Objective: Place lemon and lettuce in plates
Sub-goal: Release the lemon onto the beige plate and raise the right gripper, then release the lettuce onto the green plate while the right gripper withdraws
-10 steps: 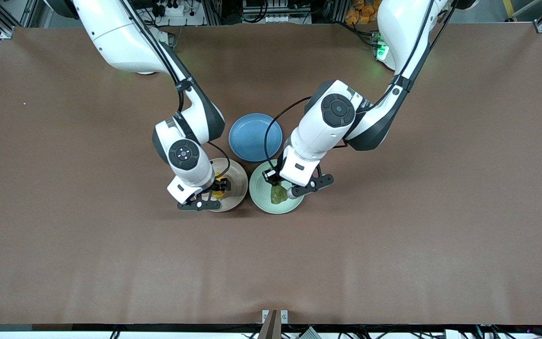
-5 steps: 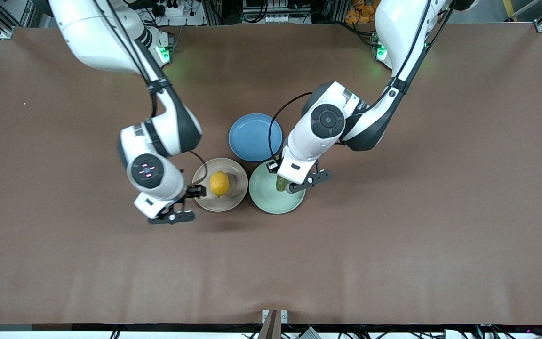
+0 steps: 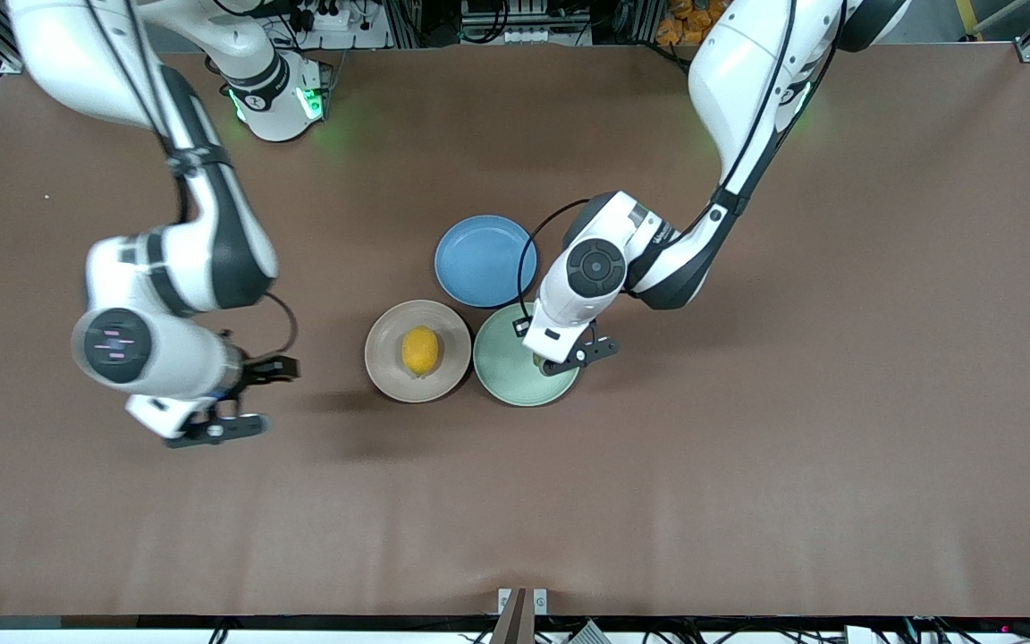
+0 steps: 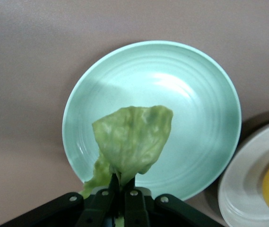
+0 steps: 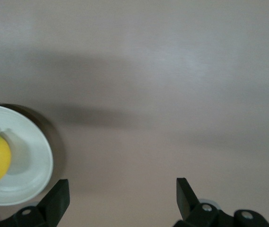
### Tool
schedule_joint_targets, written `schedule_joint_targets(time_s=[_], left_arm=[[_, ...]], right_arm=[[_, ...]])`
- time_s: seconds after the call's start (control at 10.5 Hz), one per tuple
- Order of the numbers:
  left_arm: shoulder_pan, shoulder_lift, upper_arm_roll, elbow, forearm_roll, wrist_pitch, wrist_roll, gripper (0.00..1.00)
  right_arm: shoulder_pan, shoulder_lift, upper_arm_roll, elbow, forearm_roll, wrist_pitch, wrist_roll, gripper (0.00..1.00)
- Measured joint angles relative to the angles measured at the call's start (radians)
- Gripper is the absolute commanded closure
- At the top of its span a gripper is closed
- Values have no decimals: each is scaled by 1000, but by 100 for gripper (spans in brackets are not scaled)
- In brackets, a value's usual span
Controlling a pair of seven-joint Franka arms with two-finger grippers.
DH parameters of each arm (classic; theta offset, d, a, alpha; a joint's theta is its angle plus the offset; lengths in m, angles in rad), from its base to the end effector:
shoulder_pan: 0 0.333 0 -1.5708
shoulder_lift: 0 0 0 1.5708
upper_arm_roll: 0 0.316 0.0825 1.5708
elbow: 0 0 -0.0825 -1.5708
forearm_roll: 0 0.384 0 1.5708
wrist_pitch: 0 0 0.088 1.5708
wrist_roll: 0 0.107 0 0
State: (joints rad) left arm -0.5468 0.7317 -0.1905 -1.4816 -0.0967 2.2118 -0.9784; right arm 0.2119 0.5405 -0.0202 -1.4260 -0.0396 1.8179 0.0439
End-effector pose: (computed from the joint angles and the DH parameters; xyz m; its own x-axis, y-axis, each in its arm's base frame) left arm 0.5453 -0.4674 0.2495 0.9299 0.3264 -0.1696 0.3472 -0.9311 0.1117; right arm 0.6782 0.1307 0.3709 0.9769 0.1561 -0.1460 0.1654 -0.9848 0.0534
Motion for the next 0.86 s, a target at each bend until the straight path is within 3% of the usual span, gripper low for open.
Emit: schedule_joint_targets(time_s=[0.1,0.19,0.57,0.86], left_arm=[[0,10,1,0,1,12,1,22],[0,14,2,1,1,16,1,0],[-17,14,2,5,102,32,4,0],[-6,12,11,16,111,34,4,0]], right_arm=[[-31,-24,0,3,0,-27,-14,0],[-56,-49,0,3,0,-62,-17,0],[-74,-140,-65,23,-3,-132,-15,0],[-75,-230,-95,28,-3,-203,-15,0]])
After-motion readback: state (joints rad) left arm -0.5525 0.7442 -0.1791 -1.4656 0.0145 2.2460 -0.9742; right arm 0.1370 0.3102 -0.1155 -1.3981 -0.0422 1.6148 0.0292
